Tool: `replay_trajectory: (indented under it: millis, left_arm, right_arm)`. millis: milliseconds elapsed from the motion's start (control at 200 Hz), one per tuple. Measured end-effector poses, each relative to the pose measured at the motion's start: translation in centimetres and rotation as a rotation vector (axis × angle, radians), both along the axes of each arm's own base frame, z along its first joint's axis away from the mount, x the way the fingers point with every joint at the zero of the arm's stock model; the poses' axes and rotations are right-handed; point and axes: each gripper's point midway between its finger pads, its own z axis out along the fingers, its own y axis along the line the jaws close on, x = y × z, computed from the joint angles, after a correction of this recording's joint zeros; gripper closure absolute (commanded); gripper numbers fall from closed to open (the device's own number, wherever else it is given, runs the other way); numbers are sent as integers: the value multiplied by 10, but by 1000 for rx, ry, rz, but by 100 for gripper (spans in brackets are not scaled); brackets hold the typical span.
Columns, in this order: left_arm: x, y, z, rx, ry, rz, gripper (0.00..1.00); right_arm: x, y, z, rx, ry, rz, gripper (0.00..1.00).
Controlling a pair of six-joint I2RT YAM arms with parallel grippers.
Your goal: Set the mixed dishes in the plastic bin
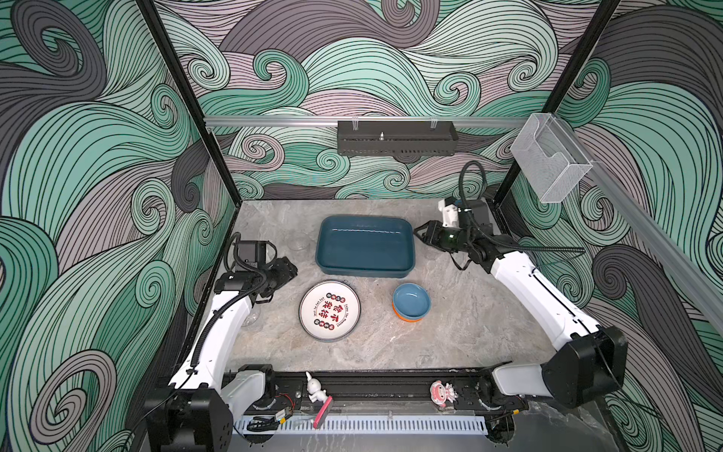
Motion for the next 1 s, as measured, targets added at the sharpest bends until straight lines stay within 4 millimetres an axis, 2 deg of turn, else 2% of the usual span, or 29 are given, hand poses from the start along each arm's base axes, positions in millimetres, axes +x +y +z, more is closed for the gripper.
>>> replay_trajectory:
  millis: [135, 290, 560, 710, 845, 1001]
  left_arm:
    - [-27, -12, -28, -73, 134, -21, 38]
    - [-44, -18, -50, -117, 238, -14, 38]
    - [-62, -23, -75, -165, 328, 13, 38]
    - [-63, -26, -81, -185, 345, 15, 38]
    - [-64, -28, -86, -195, 354, 15, 38]
    - [-67, -28, -91, -200, 366, 16, 38]
  right_arm:
    - [-33, 49, -37, -74, 117, 166, 61]
    - [-69, 88, -72, -164, 221, 311, 61]
    - [-84, 126, -90, -280, 244, 417, 59]
    - [-93, 144, -105, -352, 252, 471, 55]
    - [-101, 157, -121, -412, 266, 508, 54]
    - [-105, 164, -139, -473, 285, 528, 53]
